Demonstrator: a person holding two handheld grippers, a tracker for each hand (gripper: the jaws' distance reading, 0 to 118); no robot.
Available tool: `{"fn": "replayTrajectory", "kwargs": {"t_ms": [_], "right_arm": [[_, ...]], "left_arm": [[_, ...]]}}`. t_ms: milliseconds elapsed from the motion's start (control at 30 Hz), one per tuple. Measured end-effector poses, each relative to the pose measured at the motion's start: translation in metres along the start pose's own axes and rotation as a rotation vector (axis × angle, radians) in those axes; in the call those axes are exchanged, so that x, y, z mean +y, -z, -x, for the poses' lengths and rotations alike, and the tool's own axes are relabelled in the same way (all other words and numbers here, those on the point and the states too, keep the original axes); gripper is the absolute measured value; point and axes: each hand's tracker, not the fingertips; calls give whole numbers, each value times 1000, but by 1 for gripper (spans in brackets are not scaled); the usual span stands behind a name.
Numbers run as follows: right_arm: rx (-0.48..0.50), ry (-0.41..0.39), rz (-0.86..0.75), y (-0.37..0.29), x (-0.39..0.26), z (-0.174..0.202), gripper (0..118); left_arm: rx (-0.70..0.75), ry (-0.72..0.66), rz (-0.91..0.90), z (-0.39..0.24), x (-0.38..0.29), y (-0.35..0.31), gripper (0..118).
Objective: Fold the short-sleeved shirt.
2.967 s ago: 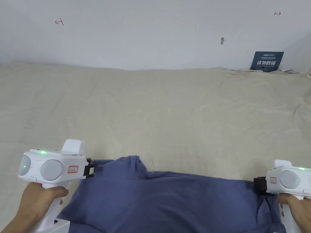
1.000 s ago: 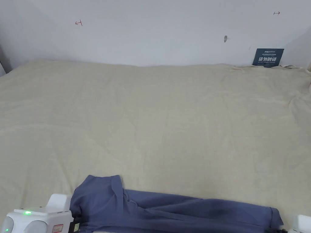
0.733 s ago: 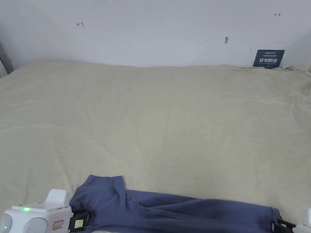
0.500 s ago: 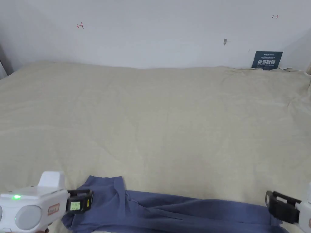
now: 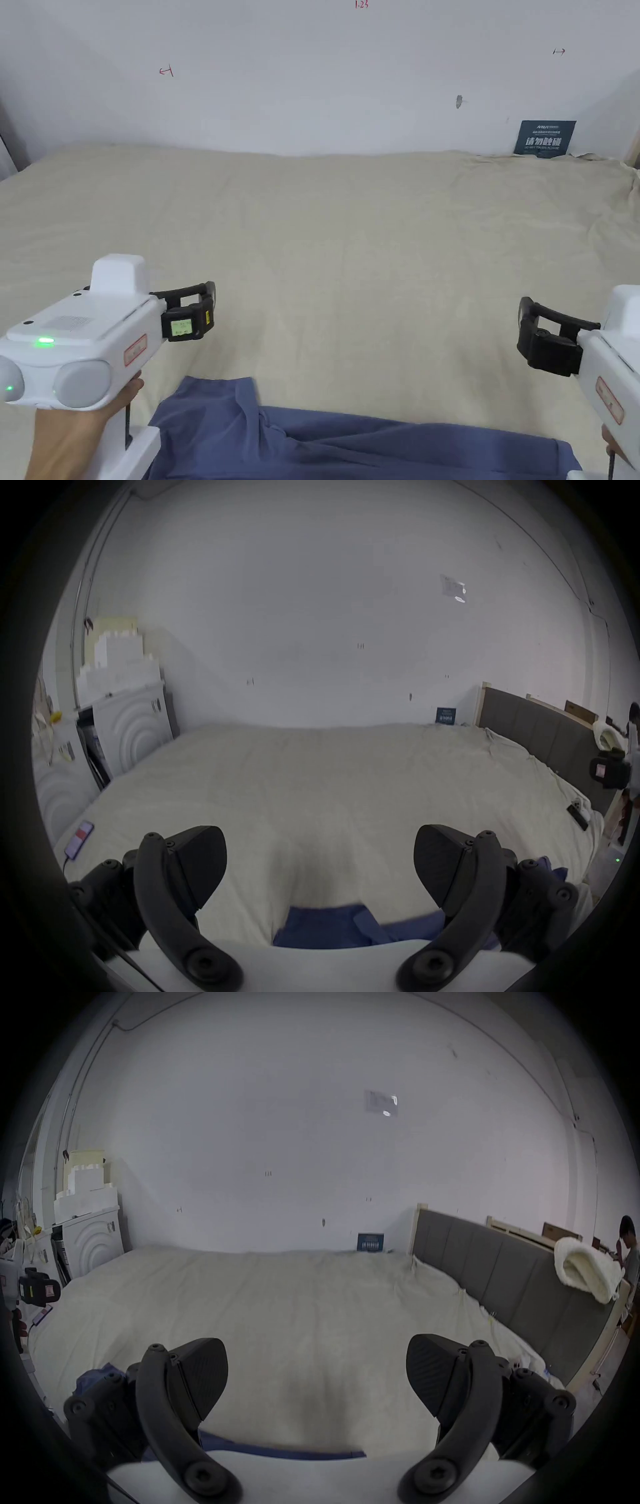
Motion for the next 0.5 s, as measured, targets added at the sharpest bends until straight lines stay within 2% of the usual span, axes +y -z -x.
{"fn": "replayTrajectory", "kwargs": {"t_ms": [100,167,200,233,367,400,433,500], "right_arm": [[-6,-4,-49,-5,3,10,104],[-15,-12,-75,-2,2,10,96],[-13,-10,-87,-4,2,12,87],[-10,-4,-98,-5,2,14,72],[-17,9,-135,-6,0,14,12],[-25,9,-145,-6,-1,14,5],[-42,4,-154,-6,-2,15,4],[-38,3,-160,-6,-1,14,0]], "left_arm": [[-2,-2,-58,-9,-2,1,102],[-1,-21,-77,-13,-5,2,83],[2,-22,-82,-16,-7,3,73],[6,-19,-103,-19,-10,2,58],[-36,-36,-158,-24,-17,-1,21],[-46,-35,-167,-25,-18,-2,13],[-37,-24,-165,-28,-19,-2,3],[-32,15,-172,-32,-20,-4,0]]}}
